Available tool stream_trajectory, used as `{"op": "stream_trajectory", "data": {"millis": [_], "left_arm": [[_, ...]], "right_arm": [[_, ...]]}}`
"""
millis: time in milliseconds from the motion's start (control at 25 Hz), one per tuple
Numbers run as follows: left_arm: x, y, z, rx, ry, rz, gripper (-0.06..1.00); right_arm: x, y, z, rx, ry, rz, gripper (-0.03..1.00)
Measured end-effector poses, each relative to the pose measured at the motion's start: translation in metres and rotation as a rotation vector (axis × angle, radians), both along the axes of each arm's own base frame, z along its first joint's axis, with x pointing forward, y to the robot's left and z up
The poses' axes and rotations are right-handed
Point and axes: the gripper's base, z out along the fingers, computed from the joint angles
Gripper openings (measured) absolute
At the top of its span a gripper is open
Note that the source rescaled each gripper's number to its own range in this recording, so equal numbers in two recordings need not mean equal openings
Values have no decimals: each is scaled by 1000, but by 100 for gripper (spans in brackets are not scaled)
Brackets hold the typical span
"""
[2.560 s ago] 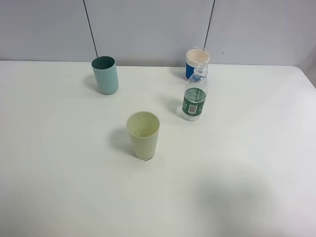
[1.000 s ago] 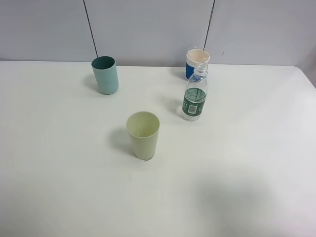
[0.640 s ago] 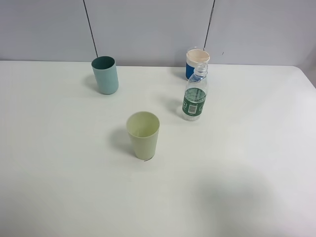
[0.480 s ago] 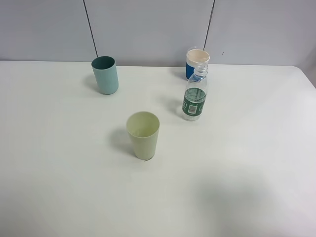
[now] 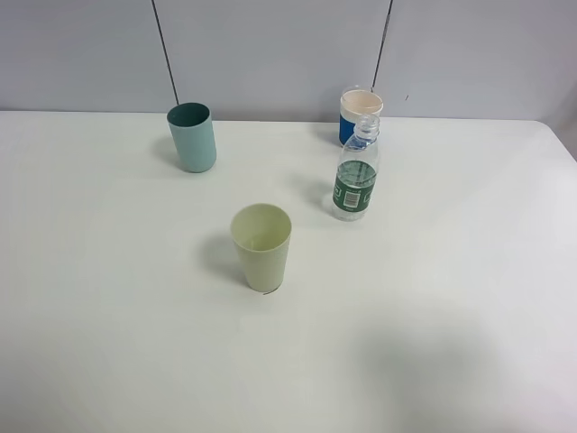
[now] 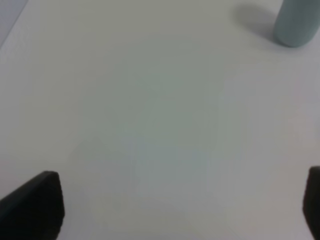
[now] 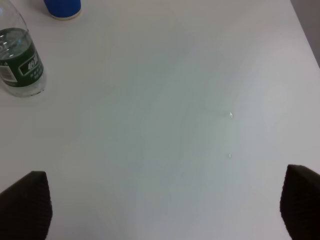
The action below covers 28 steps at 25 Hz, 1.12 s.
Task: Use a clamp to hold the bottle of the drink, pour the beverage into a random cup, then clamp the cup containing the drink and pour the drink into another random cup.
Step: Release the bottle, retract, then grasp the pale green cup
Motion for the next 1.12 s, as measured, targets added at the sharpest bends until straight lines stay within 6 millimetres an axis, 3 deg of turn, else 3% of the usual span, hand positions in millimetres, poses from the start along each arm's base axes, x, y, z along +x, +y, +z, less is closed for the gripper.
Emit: {"op": "stream_trajectory", "data": {"millis": [1120], "left_arm": [[0,0,0,1,0,4,90]], "right_arm": [[0,0,0,1,0,-1,82]]}}
